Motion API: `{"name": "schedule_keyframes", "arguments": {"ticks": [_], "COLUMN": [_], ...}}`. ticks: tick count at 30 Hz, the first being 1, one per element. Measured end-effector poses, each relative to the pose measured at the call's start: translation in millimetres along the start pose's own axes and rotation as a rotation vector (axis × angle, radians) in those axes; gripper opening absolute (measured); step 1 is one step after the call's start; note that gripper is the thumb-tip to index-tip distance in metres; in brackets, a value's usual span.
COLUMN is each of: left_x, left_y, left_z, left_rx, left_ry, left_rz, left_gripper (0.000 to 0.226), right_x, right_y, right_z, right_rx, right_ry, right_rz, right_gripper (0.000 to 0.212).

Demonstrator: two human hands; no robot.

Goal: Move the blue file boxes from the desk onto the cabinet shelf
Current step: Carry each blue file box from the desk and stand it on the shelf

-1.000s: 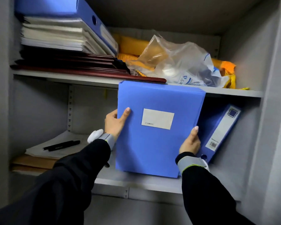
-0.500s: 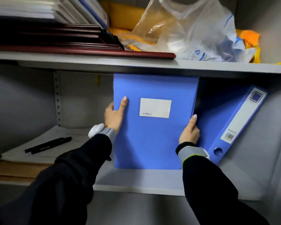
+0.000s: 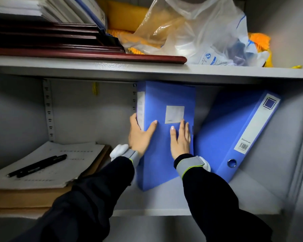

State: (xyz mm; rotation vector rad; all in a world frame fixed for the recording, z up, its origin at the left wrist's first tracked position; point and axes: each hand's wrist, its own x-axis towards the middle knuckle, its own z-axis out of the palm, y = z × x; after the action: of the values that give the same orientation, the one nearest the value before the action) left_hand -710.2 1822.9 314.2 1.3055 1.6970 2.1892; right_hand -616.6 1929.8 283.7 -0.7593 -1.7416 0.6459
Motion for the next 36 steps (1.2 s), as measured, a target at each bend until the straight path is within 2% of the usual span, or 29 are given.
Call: {"name": "schedule_keyframes", "arguments": {"ticks": [3, 6, 11, 14, 16, 18, 20, 22, 26, 29, 32, 36], "left_x": [-10.8, -15.4, -15.4, -16.5, -19.2, -22.7, -25.0, -25.0, -23.2, -22.7, -25.6, -24.4], "left_y": [-0.5, -0.6, -0.8, -2.2, -2.3, -1.4, -0.4, 0.3, 0.5, -1.3, -6.2, -10.3], "left_z": [15.1, 33.3, 61.1, 74.9, 85.8, 97.5, 108.6, 118.3, 135.2, 145.9, 157.4, 167.1], "left_rx": [-0.04, -0.045, -0.148, -0.047, 0.029, 0.053, 0.074, 0.105, 0.152, 0.182, 0.255, 0.332], "left_ry": [-0.205, -0.359, -0.488, -0.561, -0.582, -0.591, -0.598, -0.598, -0.624, -0.637, -0.655, -0.636], "left_rz": [0.065, 0.129, 0.118, 0.137, 0.151, 0.155, 0.167, 0.18, 0.222, 0.225, 0.234, 0.241], "left_gripper": [0.078, 0.094, 0.099, 0.106, 0.112, 0.114, 0.114, 0.111, 0.097, 0.09, 0.081, 0.075], "right_x": [8.8, 8.9, 3.0, 2.6, 3.6, 2.1, -2.4, -5.5, -2.9, -0.8, -2.9, -1.2], "right_y": [-8.2, -10.9, -9.4, -5.4, -2.3, -0.8, -0.5, -0.8, -3.7, -2.3, 8.3, 19.4], "right_z": [-7.8, -21.8, -51.0, -73.3, -86.7, -97.5, -106.0, -113.0, -121.0, -125.3, -130.9, -133.7], "right_rx": [0.116, 0.224, 0.369, 0.463, 0.54, 0.571, 0.568, 0.487, 0.148, -0.054, -0.236, -0.335], "right_ry": [-0.047, -0.018, -0.063, -0.024, -0.059, -0.098, -0.031, 0.1, 0.254, 0.313, 0.308, 0.215], "right_rz": [0.031, 0.047, 0.128, 0.278, 0.344, 0.358, 0.276, 0.157, -0.041, -0.1, -0.111, -0.102], "right_gripper": [0.058, 0.054, 0.056, 0.051, 0.052, 0.062, 0.051, 0.04, 0.066, 0.07, 0.068, 0.069]}}
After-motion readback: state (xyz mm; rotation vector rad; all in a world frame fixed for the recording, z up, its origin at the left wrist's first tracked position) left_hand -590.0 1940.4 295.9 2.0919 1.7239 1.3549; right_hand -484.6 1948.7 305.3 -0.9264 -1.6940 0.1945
